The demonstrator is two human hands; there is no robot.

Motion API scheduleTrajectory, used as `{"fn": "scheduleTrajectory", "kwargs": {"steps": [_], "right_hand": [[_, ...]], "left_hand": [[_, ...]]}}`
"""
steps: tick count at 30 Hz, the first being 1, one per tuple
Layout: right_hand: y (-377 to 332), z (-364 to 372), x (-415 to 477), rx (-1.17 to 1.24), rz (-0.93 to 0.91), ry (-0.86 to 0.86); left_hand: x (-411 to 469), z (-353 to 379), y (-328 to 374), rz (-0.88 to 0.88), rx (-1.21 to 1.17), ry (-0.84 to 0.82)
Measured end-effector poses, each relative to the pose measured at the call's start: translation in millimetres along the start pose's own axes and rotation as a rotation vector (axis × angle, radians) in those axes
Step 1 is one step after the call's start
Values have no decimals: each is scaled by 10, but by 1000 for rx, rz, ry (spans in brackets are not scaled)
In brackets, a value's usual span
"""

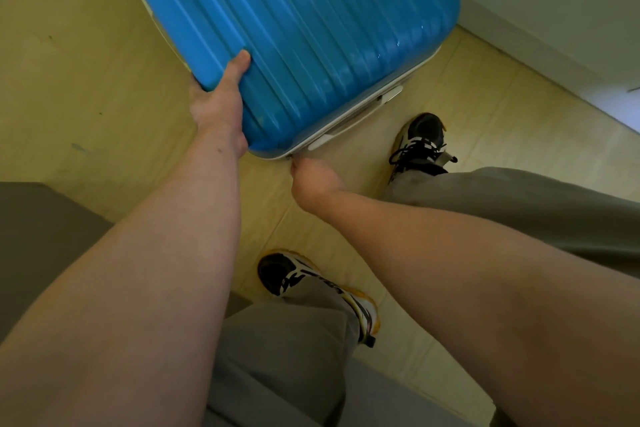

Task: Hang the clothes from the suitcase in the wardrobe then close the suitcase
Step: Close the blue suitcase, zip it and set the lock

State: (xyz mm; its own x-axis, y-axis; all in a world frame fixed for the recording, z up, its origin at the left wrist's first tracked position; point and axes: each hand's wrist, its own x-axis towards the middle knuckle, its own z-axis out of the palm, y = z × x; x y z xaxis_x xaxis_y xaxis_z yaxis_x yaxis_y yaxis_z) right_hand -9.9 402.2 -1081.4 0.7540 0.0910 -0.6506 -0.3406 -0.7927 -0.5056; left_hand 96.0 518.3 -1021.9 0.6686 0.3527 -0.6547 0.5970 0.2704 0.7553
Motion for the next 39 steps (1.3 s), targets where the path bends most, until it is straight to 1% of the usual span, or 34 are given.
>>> {"fn": "scheduleTrajectory", "kwargs": {"steps": [2,6,11,13,15,17,19,20,23,26,29,31,33,34,35,39], "right_hand": [[-15,-25,-2,-71,-49,-33],[-34,-50,-12,-118,-103,-77],[-34,-98,35,-217,-123,-131],[-61,-64,35,-214,-102,-131],[-80,-26,25,-81,-50,-130],[-74,-29,22,181,47,-167],[-35,-94,3,425,181,-213],[-1,-150,3,536,252,-208],[163,-321,37,863,445,-111],[282,-423,82,1069,536,-1],[276,-506,114,1342,565,209],[186,-581,128,1472,568,384],[53,-632,174,1442,516,525],[-49,-657,189,1396,466,555],[-137,-653,183,1330,425,557],[-311,-591,136,1121,299,459]], "left_hand": [[20,3,-3,-8,-4,-5],[43,12,7,4,-6,-15],[49,-10,-36,23,11,-5],[54,-13,-39,19,19,-18],[56,-30,-59,14,35,-25],[70,-55,-75,22,37,-37],[88,-85,-84,31,39,-58],[96,-95,-84,28,40,-69],[149,-118,-85,-36,35,-71],[191,-135,-79,-107,22,-96],[188,-140,-70,-129,13,-118],[167,-143,-78,-123,-7,-82],[135,-137,-106,-123,-20,-43],[114,-134,-110,-120,-32,-25],[95,-144,-139,-118,-42,-11],[65,-250,-160,-82,-48,56]]}}
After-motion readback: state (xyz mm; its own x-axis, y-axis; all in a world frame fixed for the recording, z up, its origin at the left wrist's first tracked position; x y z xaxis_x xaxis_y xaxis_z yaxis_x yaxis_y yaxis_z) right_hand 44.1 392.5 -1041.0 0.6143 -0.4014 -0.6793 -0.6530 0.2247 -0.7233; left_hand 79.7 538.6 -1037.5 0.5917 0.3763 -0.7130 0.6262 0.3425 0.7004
